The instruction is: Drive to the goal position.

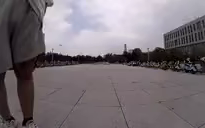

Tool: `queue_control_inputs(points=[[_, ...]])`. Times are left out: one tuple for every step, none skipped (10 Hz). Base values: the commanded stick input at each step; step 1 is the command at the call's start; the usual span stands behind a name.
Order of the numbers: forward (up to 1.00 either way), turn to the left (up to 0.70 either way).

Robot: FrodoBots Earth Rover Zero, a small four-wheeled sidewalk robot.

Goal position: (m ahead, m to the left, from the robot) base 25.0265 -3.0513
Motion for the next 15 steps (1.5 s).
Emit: queue_control_inputs(points=[[0.22, 0.00], [0.39, 0.00], [0.45, 0.00], [0.45, 0.00], [0.45, 0.00], [0.45, 0.00], [0.45, 0.00], [0.45, 0.00], [0.45, 0.00], [0.45, 0.00], [0.45, 0.00], [0.45, 0.00], [0.45, 0.00], [0.45, 0.00], [0.45, 0.00]])
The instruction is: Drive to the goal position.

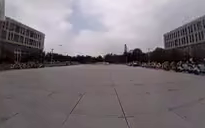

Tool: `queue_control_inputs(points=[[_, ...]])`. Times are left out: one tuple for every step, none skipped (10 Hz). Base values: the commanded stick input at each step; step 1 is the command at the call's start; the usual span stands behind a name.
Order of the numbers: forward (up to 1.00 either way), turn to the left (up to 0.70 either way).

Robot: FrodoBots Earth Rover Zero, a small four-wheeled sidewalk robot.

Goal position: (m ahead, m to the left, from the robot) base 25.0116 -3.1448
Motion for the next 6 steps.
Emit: queue_control_inputs(points=[[0.45, 0.00], [0.45, 0.00], [0.45, 0.00], [0.45, 0.00], [0.45, 0.00], [0.45, 0.00]])
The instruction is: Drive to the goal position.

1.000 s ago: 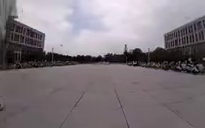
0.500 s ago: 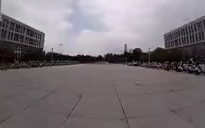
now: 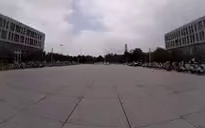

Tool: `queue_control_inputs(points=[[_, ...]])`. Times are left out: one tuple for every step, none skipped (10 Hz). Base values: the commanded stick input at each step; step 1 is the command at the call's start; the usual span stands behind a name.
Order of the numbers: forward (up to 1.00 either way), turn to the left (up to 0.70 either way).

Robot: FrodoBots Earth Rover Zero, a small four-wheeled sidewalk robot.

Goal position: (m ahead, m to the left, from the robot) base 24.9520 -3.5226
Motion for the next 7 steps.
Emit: queue_control_inputs(points=[[0.45, 0.00], [0.45, 0.00], [0.45, 0.00], [0.45, 0.00], [0.45, 0.00], [0.45, 0.00], [0.45, 0.00]])
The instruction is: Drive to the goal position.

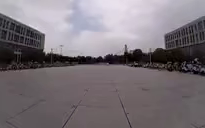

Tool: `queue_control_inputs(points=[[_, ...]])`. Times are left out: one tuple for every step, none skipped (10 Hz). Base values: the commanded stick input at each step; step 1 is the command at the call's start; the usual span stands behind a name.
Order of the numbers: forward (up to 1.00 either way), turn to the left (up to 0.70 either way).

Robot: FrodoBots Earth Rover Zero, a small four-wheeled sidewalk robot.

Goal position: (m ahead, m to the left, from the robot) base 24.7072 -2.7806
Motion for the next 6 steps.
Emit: queue_control_inputs(points=[[0.45, 0.00], [0.45, 0.00], [0.45, 0.00], [0.45, 0.00], [0.45, 0.00], [0.45, 0.00]])
